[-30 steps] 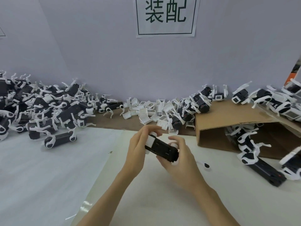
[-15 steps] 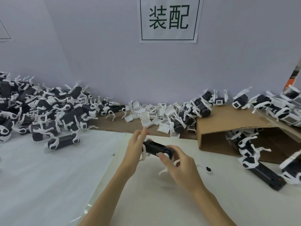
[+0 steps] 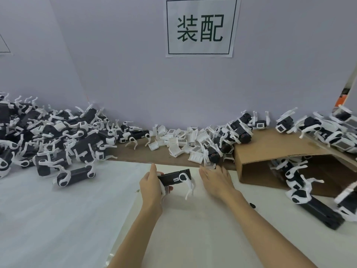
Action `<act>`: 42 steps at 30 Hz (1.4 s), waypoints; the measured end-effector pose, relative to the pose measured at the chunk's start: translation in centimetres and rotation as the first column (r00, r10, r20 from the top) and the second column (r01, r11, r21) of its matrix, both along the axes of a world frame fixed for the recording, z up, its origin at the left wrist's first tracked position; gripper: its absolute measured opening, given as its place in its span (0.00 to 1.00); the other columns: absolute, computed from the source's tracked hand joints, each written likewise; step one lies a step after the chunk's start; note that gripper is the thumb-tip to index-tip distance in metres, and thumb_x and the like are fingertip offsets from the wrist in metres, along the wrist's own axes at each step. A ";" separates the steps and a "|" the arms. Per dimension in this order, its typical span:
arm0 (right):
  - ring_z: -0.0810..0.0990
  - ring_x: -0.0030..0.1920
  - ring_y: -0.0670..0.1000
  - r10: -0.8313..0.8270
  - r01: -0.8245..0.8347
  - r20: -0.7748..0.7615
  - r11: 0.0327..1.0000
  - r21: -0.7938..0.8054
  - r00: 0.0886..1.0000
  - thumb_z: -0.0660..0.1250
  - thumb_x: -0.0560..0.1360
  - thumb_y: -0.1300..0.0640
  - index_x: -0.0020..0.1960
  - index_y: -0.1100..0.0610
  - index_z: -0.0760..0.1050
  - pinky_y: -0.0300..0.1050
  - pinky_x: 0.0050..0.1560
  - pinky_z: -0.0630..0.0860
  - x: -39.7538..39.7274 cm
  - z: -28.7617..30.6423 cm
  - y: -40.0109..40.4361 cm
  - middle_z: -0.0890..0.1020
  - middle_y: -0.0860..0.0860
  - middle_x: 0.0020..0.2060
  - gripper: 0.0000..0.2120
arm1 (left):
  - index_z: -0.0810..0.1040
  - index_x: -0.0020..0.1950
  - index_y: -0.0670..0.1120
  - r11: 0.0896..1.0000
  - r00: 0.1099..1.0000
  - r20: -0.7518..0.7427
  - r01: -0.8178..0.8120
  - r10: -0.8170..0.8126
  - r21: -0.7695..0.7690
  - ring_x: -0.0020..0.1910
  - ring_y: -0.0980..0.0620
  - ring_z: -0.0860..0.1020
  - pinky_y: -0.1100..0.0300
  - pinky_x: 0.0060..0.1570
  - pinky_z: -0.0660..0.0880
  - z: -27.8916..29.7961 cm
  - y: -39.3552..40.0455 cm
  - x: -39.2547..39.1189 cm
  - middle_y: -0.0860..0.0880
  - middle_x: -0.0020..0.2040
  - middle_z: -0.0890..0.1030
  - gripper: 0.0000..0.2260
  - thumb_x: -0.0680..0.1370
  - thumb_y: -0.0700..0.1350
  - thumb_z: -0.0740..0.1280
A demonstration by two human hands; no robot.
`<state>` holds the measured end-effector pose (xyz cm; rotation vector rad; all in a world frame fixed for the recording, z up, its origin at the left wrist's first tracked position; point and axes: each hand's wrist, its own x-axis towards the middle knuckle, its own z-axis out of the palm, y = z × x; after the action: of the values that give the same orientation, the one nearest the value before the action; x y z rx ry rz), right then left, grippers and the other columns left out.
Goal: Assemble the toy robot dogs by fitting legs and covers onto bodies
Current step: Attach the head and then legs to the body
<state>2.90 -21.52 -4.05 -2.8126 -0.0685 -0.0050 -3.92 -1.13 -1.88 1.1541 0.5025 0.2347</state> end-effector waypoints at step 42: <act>0.80 0.53 0.40 0.063 -0.231 0.277 0.741 0.631 0.959 0.74 0.79 0.53 0.66 0.45 0.78 0.32 0.53 0.75 -9.1 0.9 -4.6 0.81 0.42 0.54 0.17 | 0.76 0.42 0.41 0.953 0.990 0.110 0.047 -0.084 0.299 0.35 0.41 0.77 0.60 0.27 0.74 0.8 -0.9 -0.9 0.38 0.43 0.78 0.14 0.85 0.45 0.64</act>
<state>-6.16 -26.09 -3.12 -2.0676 -0.2897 -0.2785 -4.77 -2.01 -1.11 1.4367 0.3263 0.3286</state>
